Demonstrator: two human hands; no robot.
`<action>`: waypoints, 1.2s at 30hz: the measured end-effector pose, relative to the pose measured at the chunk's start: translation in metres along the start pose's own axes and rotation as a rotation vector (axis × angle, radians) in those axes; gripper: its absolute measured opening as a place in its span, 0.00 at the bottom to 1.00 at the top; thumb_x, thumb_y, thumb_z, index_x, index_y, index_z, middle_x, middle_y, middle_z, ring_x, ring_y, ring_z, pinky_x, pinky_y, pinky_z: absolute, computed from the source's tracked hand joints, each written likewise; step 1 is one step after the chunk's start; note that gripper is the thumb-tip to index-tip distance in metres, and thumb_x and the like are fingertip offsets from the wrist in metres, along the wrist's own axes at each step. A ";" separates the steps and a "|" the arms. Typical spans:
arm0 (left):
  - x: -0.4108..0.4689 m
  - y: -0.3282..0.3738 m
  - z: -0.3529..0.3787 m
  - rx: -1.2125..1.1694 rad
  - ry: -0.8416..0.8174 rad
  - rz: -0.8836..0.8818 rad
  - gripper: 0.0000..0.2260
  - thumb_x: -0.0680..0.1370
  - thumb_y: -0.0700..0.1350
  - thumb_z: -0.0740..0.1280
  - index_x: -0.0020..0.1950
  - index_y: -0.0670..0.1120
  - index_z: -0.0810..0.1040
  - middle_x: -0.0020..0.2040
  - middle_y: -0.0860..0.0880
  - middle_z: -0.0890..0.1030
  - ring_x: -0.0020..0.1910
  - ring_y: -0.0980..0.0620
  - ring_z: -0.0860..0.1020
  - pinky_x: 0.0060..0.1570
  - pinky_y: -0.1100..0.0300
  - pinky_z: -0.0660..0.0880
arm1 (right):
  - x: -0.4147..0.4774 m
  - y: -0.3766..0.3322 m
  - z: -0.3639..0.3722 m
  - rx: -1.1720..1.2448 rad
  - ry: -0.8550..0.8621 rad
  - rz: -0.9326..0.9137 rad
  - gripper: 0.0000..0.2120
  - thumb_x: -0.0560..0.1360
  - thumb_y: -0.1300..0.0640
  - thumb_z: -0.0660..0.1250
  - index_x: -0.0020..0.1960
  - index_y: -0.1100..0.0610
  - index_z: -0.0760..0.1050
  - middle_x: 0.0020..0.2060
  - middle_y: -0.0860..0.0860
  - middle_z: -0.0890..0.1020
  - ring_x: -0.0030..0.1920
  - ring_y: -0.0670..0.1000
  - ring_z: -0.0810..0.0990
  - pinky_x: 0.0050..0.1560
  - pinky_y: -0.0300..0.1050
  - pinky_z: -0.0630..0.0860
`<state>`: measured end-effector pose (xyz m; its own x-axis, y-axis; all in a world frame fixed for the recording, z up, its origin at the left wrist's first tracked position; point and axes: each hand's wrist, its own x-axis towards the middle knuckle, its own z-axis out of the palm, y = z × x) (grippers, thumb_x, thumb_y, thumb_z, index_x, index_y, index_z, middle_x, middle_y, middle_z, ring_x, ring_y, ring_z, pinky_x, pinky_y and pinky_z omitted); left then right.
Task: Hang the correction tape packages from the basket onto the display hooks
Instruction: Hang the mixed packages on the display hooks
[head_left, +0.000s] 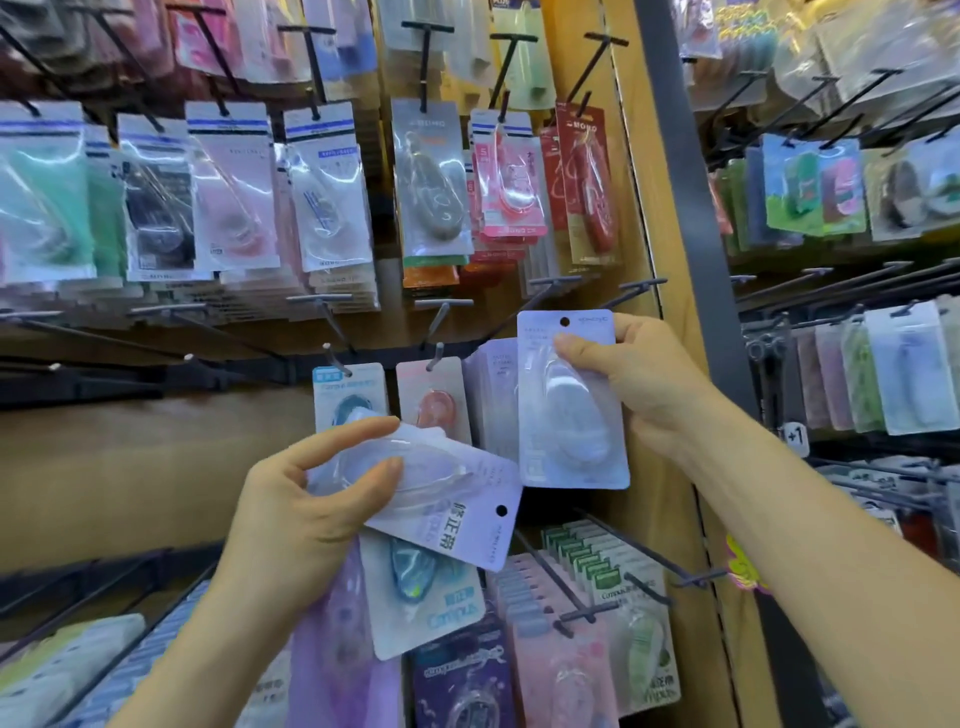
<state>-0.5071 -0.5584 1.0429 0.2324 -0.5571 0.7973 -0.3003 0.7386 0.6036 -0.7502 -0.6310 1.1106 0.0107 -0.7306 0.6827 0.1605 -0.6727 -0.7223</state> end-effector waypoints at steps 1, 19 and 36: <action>0.000 0.000 -0.004 -0.012 0.014 0.005 0.12 0.68 0.43 0.75 0.45 0.60 0.86 0.46 0.56 0.86 0.43 0.59 0.82 0.47 0.59 0.79 | 0.000 0.002 0.000 -0.002 0.001 0.010 0.06 0.77 0.61 0.70 0.54 0.60 0.81 0.41 0.52 0.87 0.37 0.51 0.86 0.36 0.44 0.80; 0.009 0.017 0.019 -0.103 -0.100 0.009 0.11 0.65 0.45 0.75 0.47 0.53 0.86 0.46 0.47 0.87 0.42 0.51 0.84 0.44 0.59 0.82 | 0.027 0.026 0.027 -0.473 0.186 -0.067 0.09 0.77 0.50 0.70 0.47 0.55 0.74 0.43 0.50 0.78 0.43 0.51 0.75 0.34 0.40 0.65; -0.004 0.010 0.024 -0.179 -0.041 -0.029 0.12 0.66 0.46 0.75 0.49 0.50 0.86 0.47 0.44 0.86 0.44 0.48 0.84 0.46 0.54 0.81 | -0.061 0.031 0.007 -0.151 0.027 -0.203 0.17 0.75 0.34 0.64 0.56 0.43 0.77 0.47 0.47 0.85 0.51 0.52 0.83 0.50 0.54 0.80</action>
<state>-0.5333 -0.5577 1.0455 0.1997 -0.5912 0.7814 -0.1237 0.7759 0.6186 -0.7394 -0.6065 1.0471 -0.0336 -0.5801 0.8138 0.0076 -0.8144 -0.5802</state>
